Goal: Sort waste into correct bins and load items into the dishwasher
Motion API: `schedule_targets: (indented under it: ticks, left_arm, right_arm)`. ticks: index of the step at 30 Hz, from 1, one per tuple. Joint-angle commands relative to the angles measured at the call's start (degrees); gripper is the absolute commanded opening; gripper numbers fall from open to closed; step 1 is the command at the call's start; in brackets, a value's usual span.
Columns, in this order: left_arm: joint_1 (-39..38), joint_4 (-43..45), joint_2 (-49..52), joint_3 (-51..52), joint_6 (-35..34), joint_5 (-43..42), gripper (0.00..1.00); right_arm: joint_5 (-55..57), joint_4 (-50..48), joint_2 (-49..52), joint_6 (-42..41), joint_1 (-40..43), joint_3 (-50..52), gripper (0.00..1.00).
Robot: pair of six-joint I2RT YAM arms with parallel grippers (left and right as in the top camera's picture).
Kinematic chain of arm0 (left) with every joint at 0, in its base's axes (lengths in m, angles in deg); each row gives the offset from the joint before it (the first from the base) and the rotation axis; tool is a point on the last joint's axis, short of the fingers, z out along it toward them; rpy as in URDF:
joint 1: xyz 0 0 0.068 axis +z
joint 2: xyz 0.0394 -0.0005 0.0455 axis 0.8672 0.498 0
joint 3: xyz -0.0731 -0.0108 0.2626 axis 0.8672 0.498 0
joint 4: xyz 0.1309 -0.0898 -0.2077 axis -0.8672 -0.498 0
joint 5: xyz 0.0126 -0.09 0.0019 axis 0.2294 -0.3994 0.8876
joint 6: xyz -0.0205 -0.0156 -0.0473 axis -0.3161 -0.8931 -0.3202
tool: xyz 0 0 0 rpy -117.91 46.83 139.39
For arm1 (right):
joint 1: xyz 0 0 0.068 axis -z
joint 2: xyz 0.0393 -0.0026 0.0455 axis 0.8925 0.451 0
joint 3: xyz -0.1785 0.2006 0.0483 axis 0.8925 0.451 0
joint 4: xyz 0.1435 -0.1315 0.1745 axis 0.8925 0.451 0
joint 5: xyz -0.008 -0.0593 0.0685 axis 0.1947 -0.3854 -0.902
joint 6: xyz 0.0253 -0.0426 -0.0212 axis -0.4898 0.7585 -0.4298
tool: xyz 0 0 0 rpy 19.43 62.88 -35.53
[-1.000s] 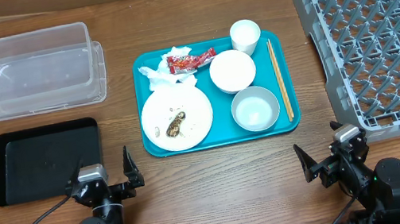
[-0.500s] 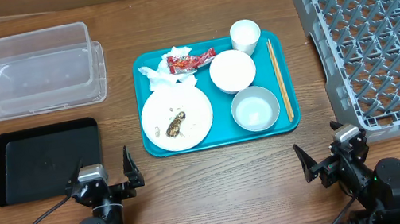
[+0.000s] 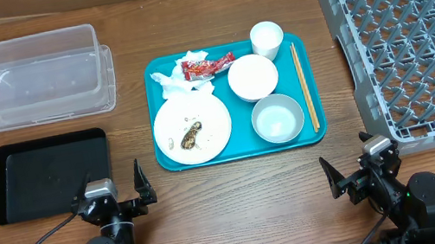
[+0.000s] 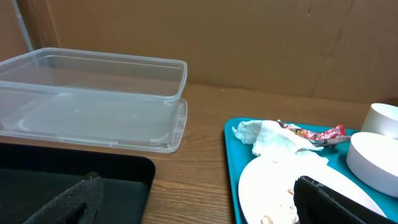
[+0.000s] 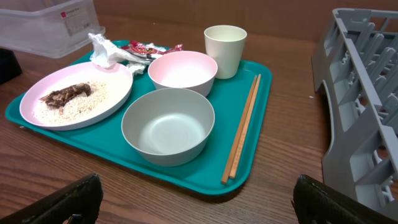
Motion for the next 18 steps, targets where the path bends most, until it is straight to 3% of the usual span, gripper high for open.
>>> schedule_targets:
  ticks: [1,15,16,18]
  left_arm:
    - [-0.26,0.02,0.09,0.22,1.09,-0.59,1.00]
    - [-0.26,0.46,0.09,0.22,0.17,-1.18,1.00]
    - [-0.35,1.03,0.09,0.22,-2.91,-4.09,1.00]
    - [-0.50,1.75,0.09,0.22,-14.93,-17.97,1.00]
  right_arm:
    - [0.35,-0.35,-0.68,0.17,-0.26,0.50,1.00]
    - [0.35,-0.35,-0.68,0.17,-0.26,0.50,1.00]
    - [0.35,-0.35,-0.68,0.17,-0.26,0.50,1.00]
    - [0.35,-0.35,-0.68,0.20,-0.26,0.50,1.00]
